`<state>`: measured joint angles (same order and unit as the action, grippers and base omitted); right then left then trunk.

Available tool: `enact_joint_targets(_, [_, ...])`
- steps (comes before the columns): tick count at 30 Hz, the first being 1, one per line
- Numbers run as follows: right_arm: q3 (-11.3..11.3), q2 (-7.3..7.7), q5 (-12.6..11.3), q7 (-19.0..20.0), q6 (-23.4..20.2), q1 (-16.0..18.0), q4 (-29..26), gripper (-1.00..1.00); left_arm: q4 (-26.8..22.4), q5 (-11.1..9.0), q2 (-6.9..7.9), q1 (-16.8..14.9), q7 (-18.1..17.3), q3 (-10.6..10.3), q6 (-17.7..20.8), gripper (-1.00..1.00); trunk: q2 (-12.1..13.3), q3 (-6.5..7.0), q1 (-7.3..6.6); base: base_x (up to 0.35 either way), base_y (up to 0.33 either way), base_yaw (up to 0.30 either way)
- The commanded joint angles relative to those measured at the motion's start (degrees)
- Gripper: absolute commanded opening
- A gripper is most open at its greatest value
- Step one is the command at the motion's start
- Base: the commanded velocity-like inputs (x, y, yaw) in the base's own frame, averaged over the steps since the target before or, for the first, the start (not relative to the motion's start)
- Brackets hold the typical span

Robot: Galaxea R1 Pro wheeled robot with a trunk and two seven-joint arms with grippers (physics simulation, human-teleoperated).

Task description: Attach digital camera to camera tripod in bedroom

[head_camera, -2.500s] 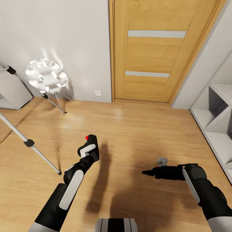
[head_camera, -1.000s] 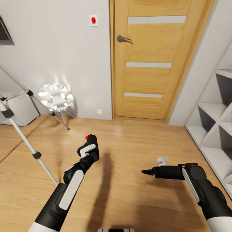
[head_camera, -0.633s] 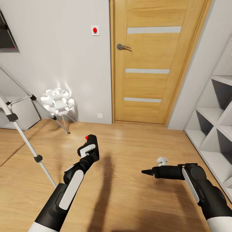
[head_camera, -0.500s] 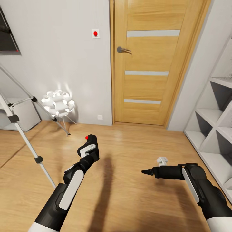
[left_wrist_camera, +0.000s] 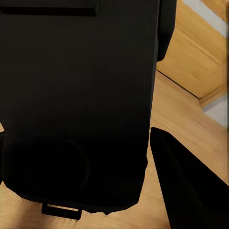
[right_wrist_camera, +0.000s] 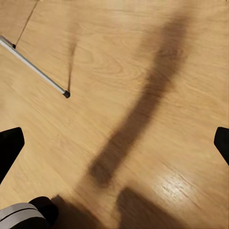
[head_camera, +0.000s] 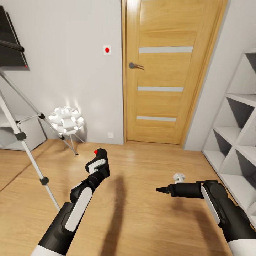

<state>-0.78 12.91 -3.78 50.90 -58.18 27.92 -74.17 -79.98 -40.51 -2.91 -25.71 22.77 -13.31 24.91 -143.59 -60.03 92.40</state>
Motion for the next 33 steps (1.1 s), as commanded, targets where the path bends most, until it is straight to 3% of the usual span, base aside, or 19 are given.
enact_joint_targets(1, [0.0,0.01,-0.3,-0.1,-0.4,0.0,0.0,1.0,-0.1,-0.6,0.01,0.0,0.4,0.0,0.1,-1.0,0.0,0.17,-0.03,0.0,0.0,0.0])
enact_joint_targets(28, [-0.2,0.01,-0.3,0.0,-0.4,0.0,-0.1,1.0,0.0,-1.3,0.09,0.0,0.3,0.0,0.4,-1.0,0.4,6.15,-0.73,0.0,0.0,0.0])
enact_joint_targets(33, [-0.1,0.01,-0.3,0.0,-0.4,0.0,-0.1,1.0,0.0,-1.3,0.09,0.0,0.3,0.0,0.4,-1.0,2.4,7.05,-1.83,0.0,0.0,0.0])
